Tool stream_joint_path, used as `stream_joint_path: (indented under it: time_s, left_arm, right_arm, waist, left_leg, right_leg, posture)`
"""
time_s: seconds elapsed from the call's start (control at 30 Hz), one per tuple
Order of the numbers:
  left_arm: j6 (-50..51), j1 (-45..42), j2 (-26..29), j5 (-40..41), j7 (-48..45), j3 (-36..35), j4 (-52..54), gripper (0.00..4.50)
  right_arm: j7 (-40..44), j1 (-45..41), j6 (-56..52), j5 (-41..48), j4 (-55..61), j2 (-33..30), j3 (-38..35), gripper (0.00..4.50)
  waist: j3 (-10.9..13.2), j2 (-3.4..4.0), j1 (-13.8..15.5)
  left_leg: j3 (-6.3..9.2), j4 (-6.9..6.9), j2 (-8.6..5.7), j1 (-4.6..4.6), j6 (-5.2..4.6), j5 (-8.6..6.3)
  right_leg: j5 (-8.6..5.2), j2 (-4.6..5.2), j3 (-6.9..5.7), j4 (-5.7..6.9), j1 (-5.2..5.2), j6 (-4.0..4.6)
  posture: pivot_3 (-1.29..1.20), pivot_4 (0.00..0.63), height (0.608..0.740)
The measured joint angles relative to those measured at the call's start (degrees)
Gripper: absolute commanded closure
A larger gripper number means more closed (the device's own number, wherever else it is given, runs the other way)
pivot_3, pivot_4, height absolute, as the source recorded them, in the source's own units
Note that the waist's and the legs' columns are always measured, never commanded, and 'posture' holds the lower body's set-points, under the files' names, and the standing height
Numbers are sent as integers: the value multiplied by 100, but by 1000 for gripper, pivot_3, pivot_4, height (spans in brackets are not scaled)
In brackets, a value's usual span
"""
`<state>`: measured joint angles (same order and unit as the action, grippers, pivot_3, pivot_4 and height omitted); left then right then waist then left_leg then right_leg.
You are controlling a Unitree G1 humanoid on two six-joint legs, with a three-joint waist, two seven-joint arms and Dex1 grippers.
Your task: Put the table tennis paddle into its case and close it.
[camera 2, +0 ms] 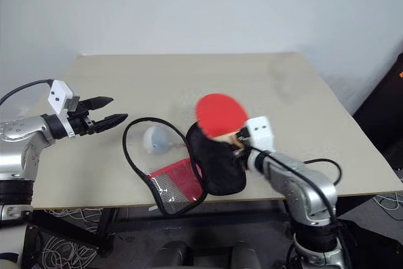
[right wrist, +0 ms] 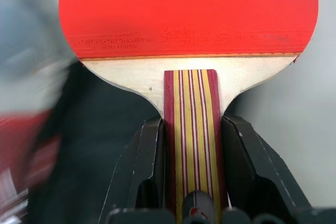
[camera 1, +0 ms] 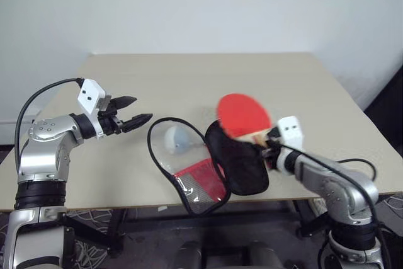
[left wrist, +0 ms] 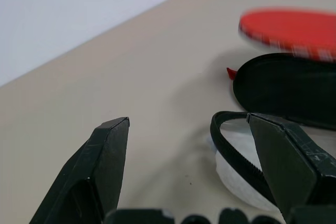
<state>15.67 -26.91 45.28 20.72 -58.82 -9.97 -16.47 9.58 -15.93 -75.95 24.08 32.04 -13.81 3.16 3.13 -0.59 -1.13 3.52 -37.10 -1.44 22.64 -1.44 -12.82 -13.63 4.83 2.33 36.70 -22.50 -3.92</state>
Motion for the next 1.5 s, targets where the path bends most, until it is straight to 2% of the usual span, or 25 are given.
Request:
stream_joint_path:
  time_s: [0.2, 0.43, 1.13, 1.17, 1.3, 1.4, 1.5]
  left_arm:
    - [13, 4, 3, 0, -53, 4, 0, 690]
    - [115, 4, 79, -1, -130, 4, 0, 690]
    - [141, 16, 119, 0, -131, 3, 0, 690]
    - [141, 17, 119, 0, -130, 3, 0, 690]
    - [125, 44, 120, -13, -137, 3, 0, 690]
    - [71, 46, 161, -51, -170, 3, -68, 690]
    - [-36, 44, 294, -91, -180, -15, -387, 690]
  right_arm:
    - [-254, 150, -139, -127, -131, 517, 400, 3329]
    - [-601, 98, -88, -486, -736, 852, 416, 3329]
    - [-915, -50, -27, -1058, -988, 980, 233, 3329]
    - [-917, -60, -45, -1074, -988, 1016, 226, 2581]
    - [-878, -178, -164, -1040, -985, 1287, 59, 1270]
    - [-725, -253, -300, -868, -949, 1506, -185, 103]
    - [-400, -375, -392, -547, -724, 1505, -507, 43]
  waist:
    - [-1, -4, -12]
    - [-1, -4, -12]
    - [-1, -4, -11]
    - [-1, -4, -12]
    - [-1, -4, -16]
    - [0, -3, -21]
    - [1, -1, -25]
  left_leg:
    - [2, -1, 3, -2, 1, 0]
    - [1, 2, 1, -3, 3, 0]
    - [3, 3, 1, -3, 3, 1]
    - [3, 3, 1, -3, 3, 1]
    - [3, 6, 2, -3, 3, 1]
    - [2, 7, 2, -2, 3, 1]
    - [3, 11, 3, -2, 3, 1]
  right_leg:
    - [0, -2, -1, 1, -4, 0]
    - [10, -2, -2, 3, -13, 15]
    - [9, -3, -3, 2, -11, 14]
    - [9, -3, -3, 2, -11, 14]
    - [10, -4, -2, 3, -15, 16]
    - [11, -4, 0, 4, -18, 17]
    - [11, -4, 1, 6, -24, 16]
  posture:
    - [0, 0, 740]
    - [0, 0, 740]
    - [0, 0, 740]
    - [0, 0, 740]
    - [0, 0, 740]
    - [0, 0, 740]
    - [0, 0, 740]
